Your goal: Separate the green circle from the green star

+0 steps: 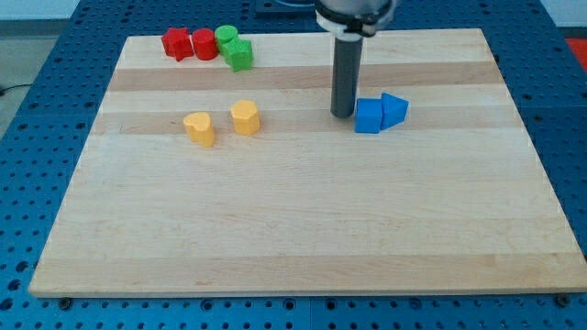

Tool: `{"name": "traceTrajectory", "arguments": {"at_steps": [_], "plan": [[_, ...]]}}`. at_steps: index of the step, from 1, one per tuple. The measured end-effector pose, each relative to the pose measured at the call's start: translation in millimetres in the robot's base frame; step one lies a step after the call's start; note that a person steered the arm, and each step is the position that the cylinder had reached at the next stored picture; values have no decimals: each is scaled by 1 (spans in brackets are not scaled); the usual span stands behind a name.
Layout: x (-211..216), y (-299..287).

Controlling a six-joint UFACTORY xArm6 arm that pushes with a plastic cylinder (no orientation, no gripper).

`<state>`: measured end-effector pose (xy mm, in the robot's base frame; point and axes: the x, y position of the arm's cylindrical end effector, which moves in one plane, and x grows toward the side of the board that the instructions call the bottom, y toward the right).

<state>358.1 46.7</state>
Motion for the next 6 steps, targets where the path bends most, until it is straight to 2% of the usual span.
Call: {"name": "traceTrajectory", "arguments": {"at_steps": [1,2,3,4,5,6], "plan": [[-61,-2],[-123,-40],[-166,-82],[-166,-85],[-165,-138],[-149,-221]]}}
